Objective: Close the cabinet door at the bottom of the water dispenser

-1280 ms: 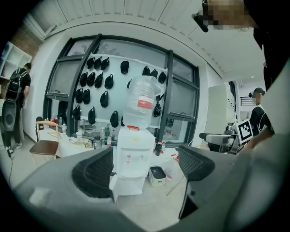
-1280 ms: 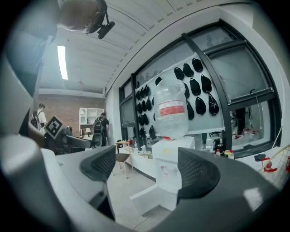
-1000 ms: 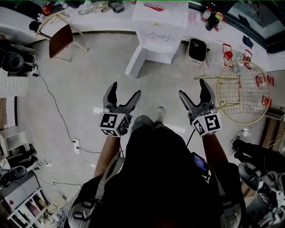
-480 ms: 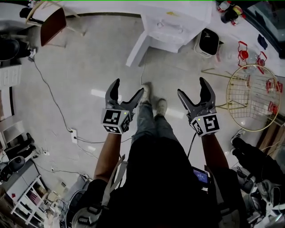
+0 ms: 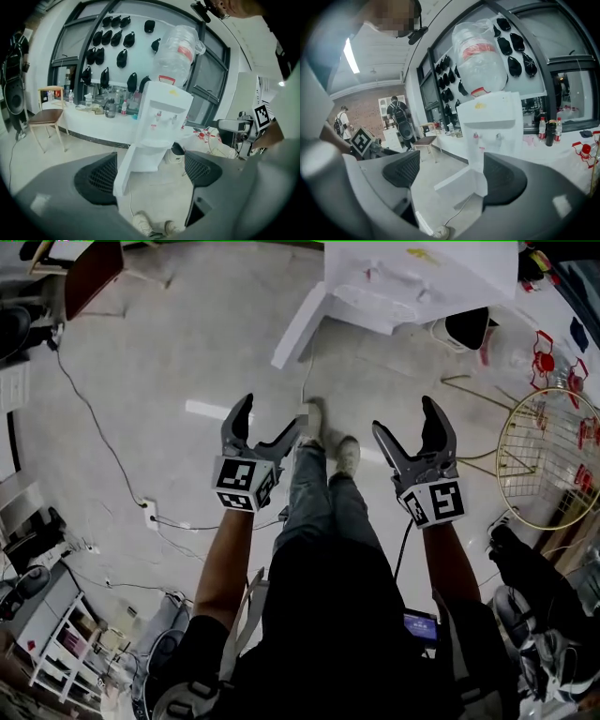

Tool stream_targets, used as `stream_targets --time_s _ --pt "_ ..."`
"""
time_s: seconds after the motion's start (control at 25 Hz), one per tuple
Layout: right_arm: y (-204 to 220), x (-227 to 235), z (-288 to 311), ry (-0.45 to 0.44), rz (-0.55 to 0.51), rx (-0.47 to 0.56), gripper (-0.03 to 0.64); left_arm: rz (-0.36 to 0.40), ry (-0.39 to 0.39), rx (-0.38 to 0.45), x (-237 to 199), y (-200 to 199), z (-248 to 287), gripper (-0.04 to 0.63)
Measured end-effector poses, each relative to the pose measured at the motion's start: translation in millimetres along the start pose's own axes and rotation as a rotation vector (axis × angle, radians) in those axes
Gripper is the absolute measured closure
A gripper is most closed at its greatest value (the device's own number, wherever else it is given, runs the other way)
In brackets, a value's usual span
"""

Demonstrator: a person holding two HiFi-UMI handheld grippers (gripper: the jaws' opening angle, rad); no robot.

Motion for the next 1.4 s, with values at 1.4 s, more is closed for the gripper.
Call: stream_targets --time_s 1.4 --pt "166 15 104 0.008 0.151 -0.237 0.218 -0.077 0.066 -0.301 -103 186 183 0.133"
Point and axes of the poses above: the fingertips, and each gripper's own axes: z forward along the fingers, x to its right, y out of its underside, the point moved 6 cm from there along -z, backward along the fingers, and after that the axes turned 5 degrees about z, right-handed, at the moved point
